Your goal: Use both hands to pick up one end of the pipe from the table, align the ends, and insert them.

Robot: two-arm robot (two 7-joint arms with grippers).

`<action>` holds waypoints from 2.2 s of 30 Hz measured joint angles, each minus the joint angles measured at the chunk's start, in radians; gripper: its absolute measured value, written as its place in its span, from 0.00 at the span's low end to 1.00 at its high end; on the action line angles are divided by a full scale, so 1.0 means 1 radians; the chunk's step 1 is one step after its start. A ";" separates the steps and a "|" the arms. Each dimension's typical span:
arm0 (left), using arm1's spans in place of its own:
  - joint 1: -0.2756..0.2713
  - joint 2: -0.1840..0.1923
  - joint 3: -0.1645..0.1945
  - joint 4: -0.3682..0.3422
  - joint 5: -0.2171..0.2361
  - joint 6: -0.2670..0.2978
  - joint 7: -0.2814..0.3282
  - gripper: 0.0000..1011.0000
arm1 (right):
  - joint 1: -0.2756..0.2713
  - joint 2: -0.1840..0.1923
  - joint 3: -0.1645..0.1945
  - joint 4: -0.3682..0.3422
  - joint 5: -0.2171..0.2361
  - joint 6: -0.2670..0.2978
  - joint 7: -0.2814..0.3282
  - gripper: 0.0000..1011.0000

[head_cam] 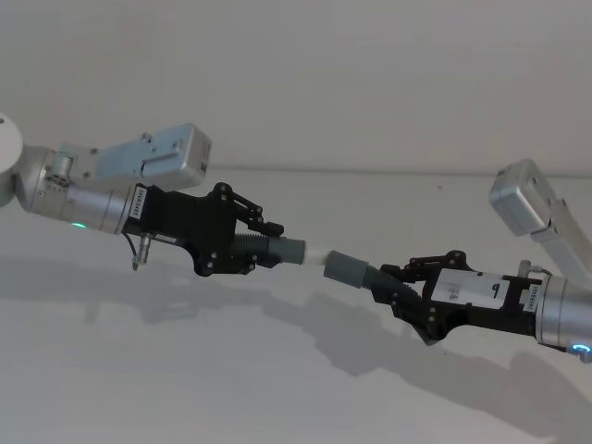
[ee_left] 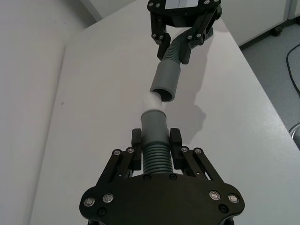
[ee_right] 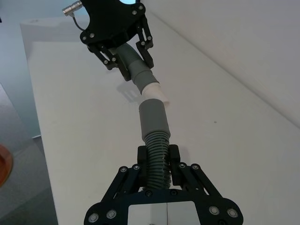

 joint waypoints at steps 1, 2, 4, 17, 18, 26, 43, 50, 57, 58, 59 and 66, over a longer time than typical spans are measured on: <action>0.000 0.000 0.000 0.000 0.000 0.000 0.000 0.34 | 0.000 0.000 0.000 0.000 0.000 0.000 0.000 0.27; 0.000 -0.001 0.001 0.000 0.000 0.000 0.000 0.34 | 0.000 0.000 0.000 0.001 0.000 0.000 0.000 0.27; 0.000 -0.001 0.001 0.000 0.000 0.000 0.000 0.34 | 0.001 -0.001 -0.001 0.003 0.000 0.000 0.001 0.27; -0.002 -0.006 0.003 0.000 0.004 -0.001 0.003 0.34 | 0.006 -0.003 -0.003 0.016 -0.002 0.002 0.004 0.27; -0.002 -0.006 0.003 0.001 0.004 0.000 0.004 0.34 | 0.007 -0.003 -0.003 0.016 -0.002 0.002 0.004 0.27; -0.003 -0.008 0.004 0.001 0.010 0.001 0.008 0.34 | 0.008 -0.003 -0.004 0.020 -0.002 0.003 0.005 0.27; 0.001 -0.003 0.001 -0.008 0.024 0.006 0.022 0.34 | 0.008 0.000 -0.004 0.022 -0.001 0.004 0.006 0.27; 0.003 -0.001 -0.001 -0.012 0.026 0.006 0.024 0.34 | 0.010 -0.003 -0.006 0.025 -0.001 0.006 0.006 0.27; 0.004 0.000 -0.002 -0.013 0.025 0.005 0.023 0.34 | 0.014 -0.007 -0.009 0.029 -0.003 0.006 0.006 0.27; 0.004 0.000 -0.002 -0.013 0.025 0.005 0.022 0.34 | 0.014 -0.007 -0.009 0.029 -0.003 0.006 0.006 0.27; 0.004 0.000 -0.002 -0.013 0.024 0.004 0.022 0.34 | 0.015 -0.008 -0.009 0.030 -0.004 0.006 0.006 0.27; 0.002 -0.002 -0.002 -0.008 0.020 0.000 0.015 0.34 | 0.016 -0.011 -0.010 0.031 -0.007 0.006 0.006 0.27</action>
